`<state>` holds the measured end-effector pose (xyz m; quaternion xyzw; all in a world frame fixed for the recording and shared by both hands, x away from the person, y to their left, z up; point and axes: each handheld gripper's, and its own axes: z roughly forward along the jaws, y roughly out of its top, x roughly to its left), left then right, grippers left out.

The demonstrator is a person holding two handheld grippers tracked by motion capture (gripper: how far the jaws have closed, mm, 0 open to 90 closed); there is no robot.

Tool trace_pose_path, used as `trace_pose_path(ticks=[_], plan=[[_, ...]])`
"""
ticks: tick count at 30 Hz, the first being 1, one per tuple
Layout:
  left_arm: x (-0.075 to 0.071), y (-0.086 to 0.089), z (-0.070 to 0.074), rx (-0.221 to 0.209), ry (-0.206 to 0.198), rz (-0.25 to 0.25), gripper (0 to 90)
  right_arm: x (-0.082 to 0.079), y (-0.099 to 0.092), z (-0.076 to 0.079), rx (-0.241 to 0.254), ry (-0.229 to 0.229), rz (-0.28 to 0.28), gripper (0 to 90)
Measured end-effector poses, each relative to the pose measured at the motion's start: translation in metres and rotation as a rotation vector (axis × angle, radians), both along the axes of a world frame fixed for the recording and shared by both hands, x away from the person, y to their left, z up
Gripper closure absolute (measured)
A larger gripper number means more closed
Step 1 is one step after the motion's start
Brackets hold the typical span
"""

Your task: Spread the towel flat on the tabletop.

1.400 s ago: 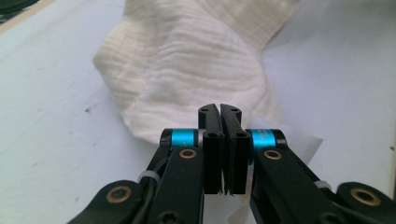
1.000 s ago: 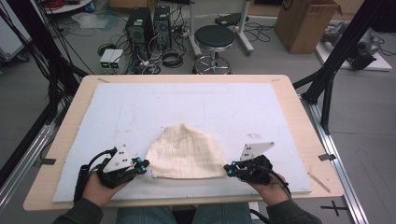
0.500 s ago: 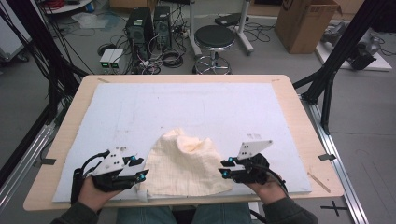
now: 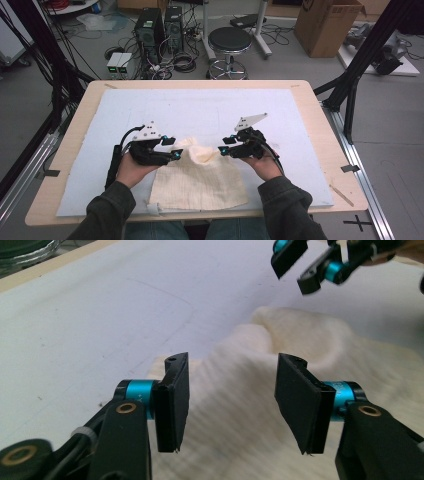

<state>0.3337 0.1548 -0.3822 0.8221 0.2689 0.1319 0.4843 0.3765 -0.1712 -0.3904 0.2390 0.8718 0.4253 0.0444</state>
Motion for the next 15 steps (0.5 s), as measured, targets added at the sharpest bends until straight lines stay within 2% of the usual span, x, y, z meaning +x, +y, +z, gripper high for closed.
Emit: trace_pose_path(ticks=[1, 2, 3, 4, 6, 7, 8, 9, 10, 11, 12, 13, 15], plan=[[0.005, -0.002, -0.002, -0.002, 0.013, 0.001, 44.5, 0.005, 0.001, -0.005, 0.000, 0.033, -0.006, 51.2], [0.010, -0.004, -0.004, -0.004, 0.030, 0.007, 44.5, 0.005, 0.001, -0.005, 0.000, 0.033, -0.006, 51.2], [0.013, -0.006, -0.006, -0.006, 0.044, 0.016, 43.1, 0.009, 0.002, -0.009, -0.002, 0.058, -0.006, 50.3], [0.017, -0.008, -0.009, -0.001, 0.058, 0.022, 40.3, 0.013, 0.004, -0.016, 0.004, 0.091, -0.007, 49.5], [0.023, -0.011, -0.017, 0.027, 0.098, 0.020, 40.1, 0.015, 0.004, -0.019, 0.005, 0.108, -0.006, 49.9], [0.026, -0.012, -0.020, 0.047, 0.124, 0.016, 40.1, 0.017, 0.003, -0.024, 0.002, 0.149, -0.003, 55.2], [0.030, -0.013, -0.027, 0.073, 0.173, 0.007, 42.4, 0.018, 0.003, -0.027, -0.012, 0.173, 0.009, 61.4], [0.030, -0.013, -0.027, 0.073, 0.173, 0.007, 48.9, 0.018, 0.003, -0.027, -0.012, 0.173, 0.009, 61.4], [0.030, -0.014, -0.029, 0.086, 0.189, -0.011, 56.6, 0.017, 0.003, -0.029, -0.038, 0.209, 0.029, 73.8], [0.030, -0.015, -0.030, 0.110, 0.191, -0.025, 65.6, 0.016, 0.003, -0.030, -0.045, 0.227, 0.044, 79.3], [0.028, -0.016, -0.031, 0.134, 0.188, -0.041, 65.6, 0.016, 0.003, -0.030, -0.045, 0.227, 0.044, 79.3], [0.027, -0.016, -0.031, 0.153, 0.176, -0.054, 75.7, 0.015, 0.004, -0.030, -0.063, 0.225, 0.061, 83.5], [0.023, -0.016, -0.030, 0.168, 0.163, -0.061, 86.0, 0.011, 0.005, -0.029, -0.092, 0.222, 0.082, 89.3]])
